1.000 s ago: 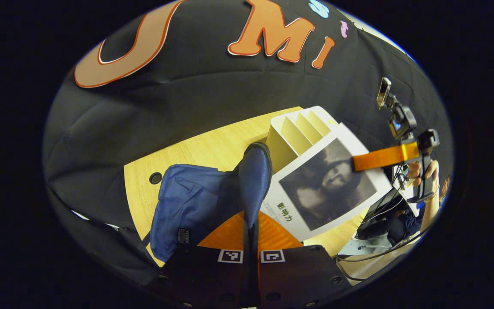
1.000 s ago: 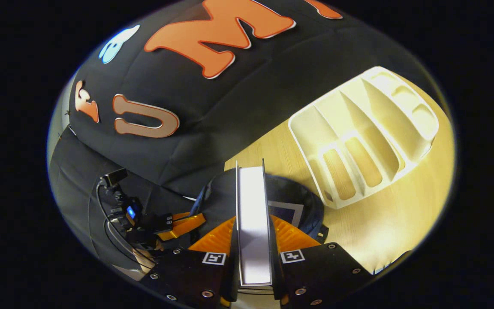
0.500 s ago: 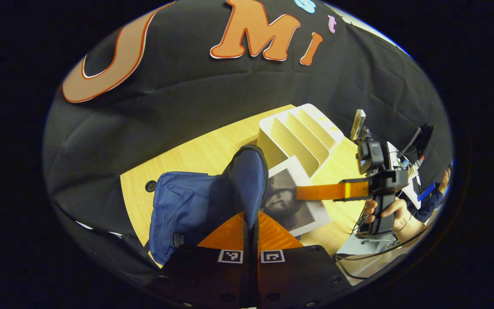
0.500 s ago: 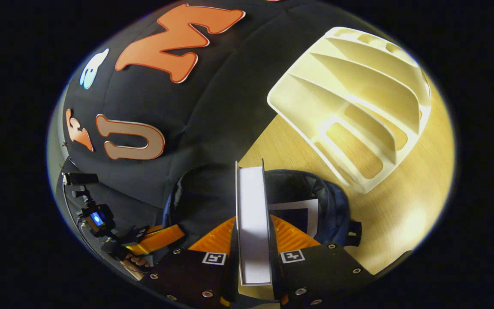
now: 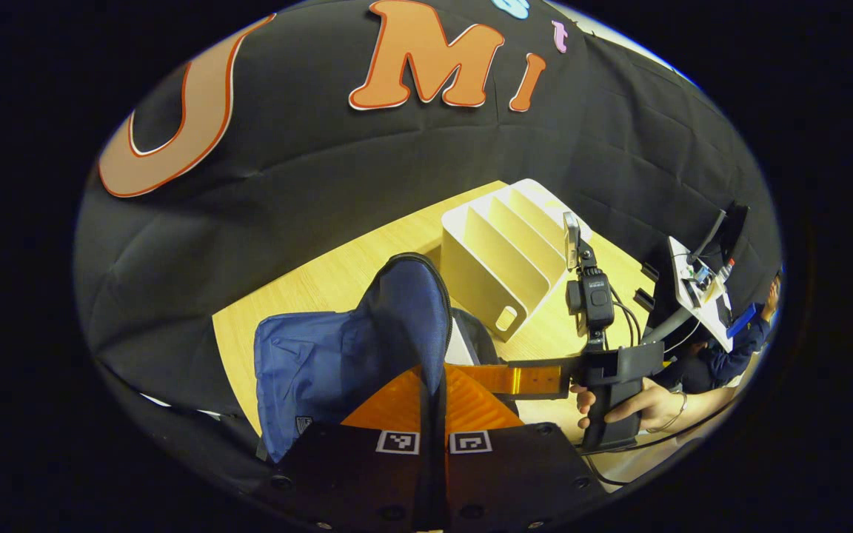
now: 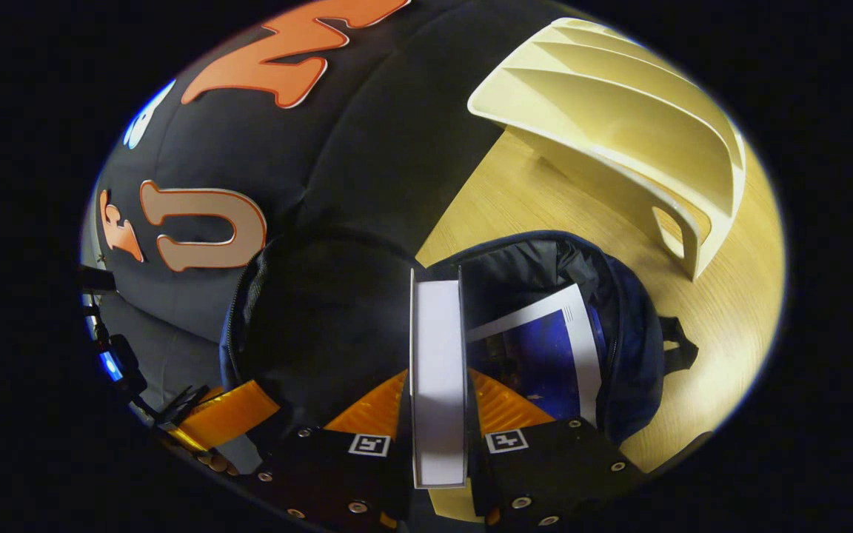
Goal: Open the schoolbag, grab two books from the bookshelf and put them into the schoolbag.
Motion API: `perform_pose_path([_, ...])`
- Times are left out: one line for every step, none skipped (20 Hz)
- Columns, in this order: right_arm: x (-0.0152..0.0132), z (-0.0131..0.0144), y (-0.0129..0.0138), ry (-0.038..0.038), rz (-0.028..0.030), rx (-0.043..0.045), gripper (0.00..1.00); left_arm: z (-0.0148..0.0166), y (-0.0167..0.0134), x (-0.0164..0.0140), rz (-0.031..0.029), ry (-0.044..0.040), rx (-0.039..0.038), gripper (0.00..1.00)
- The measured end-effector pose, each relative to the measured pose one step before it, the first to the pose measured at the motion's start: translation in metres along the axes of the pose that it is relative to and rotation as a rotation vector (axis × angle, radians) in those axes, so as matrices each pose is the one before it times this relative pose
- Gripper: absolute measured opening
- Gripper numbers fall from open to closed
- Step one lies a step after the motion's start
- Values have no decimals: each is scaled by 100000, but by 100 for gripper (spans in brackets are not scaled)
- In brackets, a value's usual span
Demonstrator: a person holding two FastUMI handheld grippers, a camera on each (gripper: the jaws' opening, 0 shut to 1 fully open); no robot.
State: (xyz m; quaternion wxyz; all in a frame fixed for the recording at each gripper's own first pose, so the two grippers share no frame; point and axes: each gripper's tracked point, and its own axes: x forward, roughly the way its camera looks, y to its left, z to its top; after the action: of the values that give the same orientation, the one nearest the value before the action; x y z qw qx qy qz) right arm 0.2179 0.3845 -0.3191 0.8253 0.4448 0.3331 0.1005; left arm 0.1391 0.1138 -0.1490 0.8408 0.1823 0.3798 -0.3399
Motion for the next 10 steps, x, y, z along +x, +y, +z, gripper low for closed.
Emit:
perform_pose_path([279,83,-740,1053,-3615,-1015,47,-34,95,83,111,299,-323,1])
perform_pose_path([231,475,-519,511,-2063,-708,38,-294,185,-25,77,319,-275,1])
perform_pose_path([-589,77,71,321,569,746,50,-87,-31,26,-359,65,-790,1])
perform_pose_path([-266,111,232,432,448,1003,58,-139,48,54,-343,40,-567,1])
perform_pose_path([-116,-36,64,864,-346,-384,77,63,-33,73,-184,-99,-149,1])
perform_pose_path([-355,53,-201,514,-903,-1275,70,-18,24,-3,-194,-129,26,1])
perform_pose_path([-202,-28,-165,191,-1162,-1676,97,45,39,84,-2,-49,156,1])
perform_pose_path([-183,63,-187,71,-1281,-1153,97,-141,14,-59,-59,-129,47,1])
perform_pose_path([-378,244,-163,-434,-748,-803,97,-15,-47,72,-84,-85,20,1])
perform_pose_path([-369,197,-174,-178,-767,-443,97,-6,-3,-19,-105,-46,-164,1])
